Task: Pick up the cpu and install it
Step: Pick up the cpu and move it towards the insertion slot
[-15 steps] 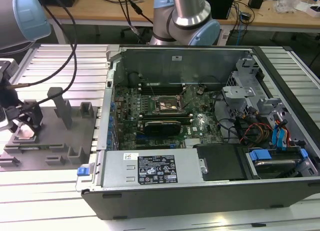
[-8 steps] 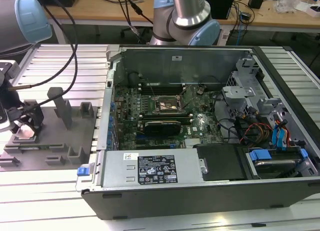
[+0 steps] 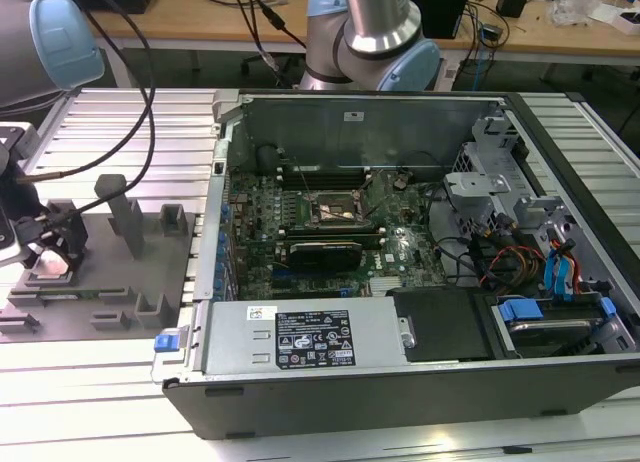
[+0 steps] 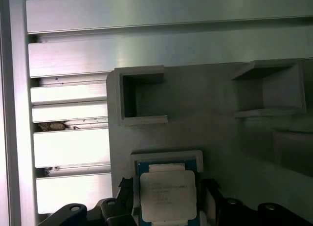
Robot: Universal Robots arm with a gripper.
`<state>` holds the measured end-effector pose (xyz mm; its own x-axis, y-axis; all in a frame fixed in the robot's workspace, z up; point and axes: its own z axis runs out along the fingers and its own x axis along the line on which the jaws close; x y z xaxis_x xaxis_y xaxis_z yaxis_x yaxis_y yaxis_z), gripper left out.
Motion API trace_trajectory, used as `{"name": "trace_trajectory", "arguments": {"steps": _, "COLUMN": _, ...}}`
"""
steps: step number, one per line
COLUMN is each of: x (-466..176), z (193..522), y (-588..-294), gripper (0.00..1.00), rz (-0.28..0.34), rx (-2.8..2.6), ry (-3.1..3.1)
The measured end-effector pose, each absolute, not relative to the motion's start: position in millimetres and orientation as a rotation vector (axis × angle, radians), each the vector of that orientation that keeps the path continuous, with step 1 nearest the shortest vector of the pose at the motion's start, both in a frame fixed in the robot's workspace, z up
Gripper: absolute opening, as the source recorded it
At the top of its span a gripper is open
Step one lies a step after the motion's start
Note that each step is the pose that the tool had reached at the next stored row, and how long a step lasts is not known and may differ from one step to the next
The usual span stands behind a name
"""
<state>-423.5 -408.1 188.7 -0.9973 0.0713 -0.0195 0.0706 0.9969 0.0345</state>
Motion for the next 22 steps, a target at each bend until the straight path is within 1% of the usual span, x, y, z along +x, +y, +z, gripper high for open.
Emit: {"name": "trace_trajectory", "arguments": {"steps": 22, "x": -423.4, "z": 187.3, "y": -408.1, "gripper": 0.66, "rz": 0.066, "rx": 0.052, "ry": 3.12}}
